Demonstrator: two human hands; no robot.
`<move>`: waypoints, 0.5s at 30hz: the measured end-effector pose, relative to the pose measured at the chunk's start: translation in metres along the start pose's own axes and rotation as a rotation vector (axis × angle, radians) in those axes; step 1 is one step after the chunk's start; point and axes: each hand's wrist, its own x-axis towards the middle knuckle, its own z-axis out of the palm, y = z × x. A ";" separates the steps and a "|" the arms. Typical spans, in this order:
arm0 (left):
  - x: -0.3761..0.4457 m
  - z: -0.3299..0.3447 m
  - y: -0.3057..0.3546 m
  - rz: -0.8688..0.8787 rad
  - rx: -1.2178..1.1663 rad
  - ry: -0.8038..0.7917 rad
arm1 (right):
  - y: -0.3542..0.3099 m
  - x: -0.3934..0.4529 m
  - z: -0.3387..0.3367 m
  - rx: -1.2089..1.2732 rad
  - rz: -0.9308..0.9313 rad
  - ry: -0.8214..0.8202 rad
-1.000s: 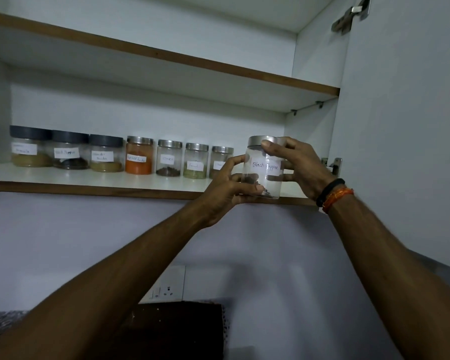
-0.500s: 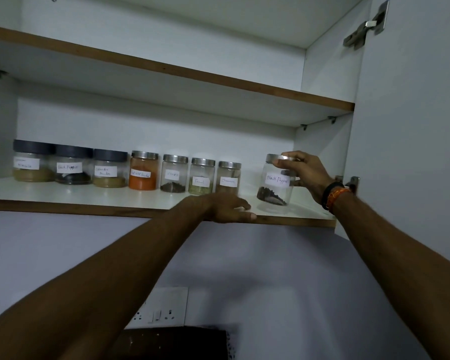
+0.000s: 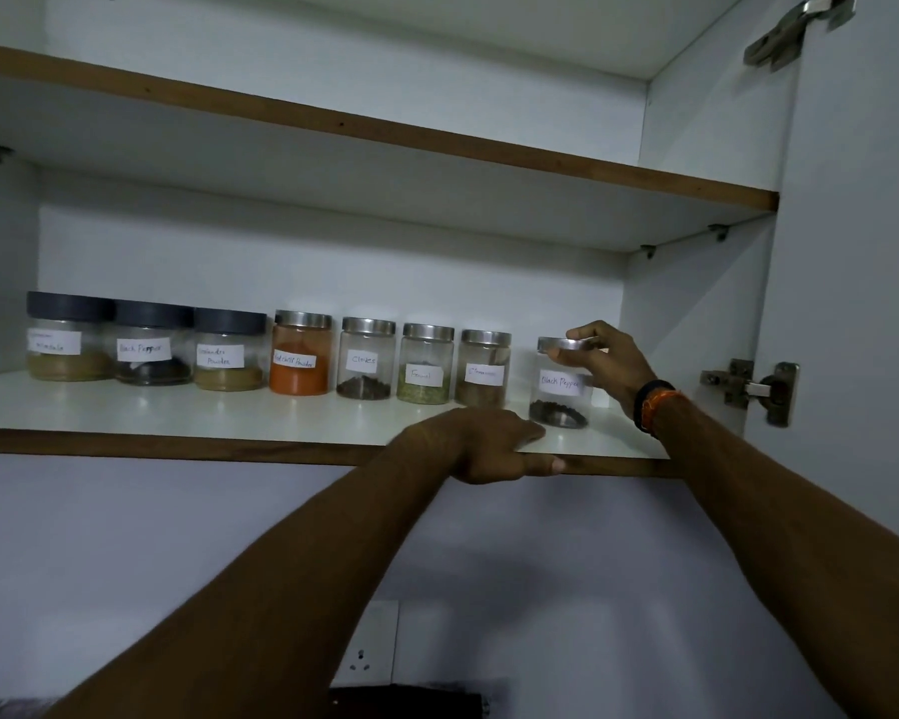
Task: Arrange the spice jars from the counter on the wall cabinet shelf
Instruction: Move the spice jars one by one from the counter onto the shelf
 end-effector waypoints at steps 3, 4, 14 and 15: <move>0.001 0.000 0.000 -0.005 0.001 -0.005 | 0.005 0.011 0.006 -0.072 -0.040 0.027; 0.001 0.001 0.000 -0.006 -0.001 -0.005 | 0.006 0.015 0.009 -0.110 -0.047 0.027; 0.002 -0.002 0.002 -0.011 -0.025 0.008 | 0.010 0.041 0.029 -0.244 -0.019 0.034; 0.002 -0.003 0.002 -0.010 -0.025 0.010 | 0.010 0.043 0.030 -0.255 -0.020 0.041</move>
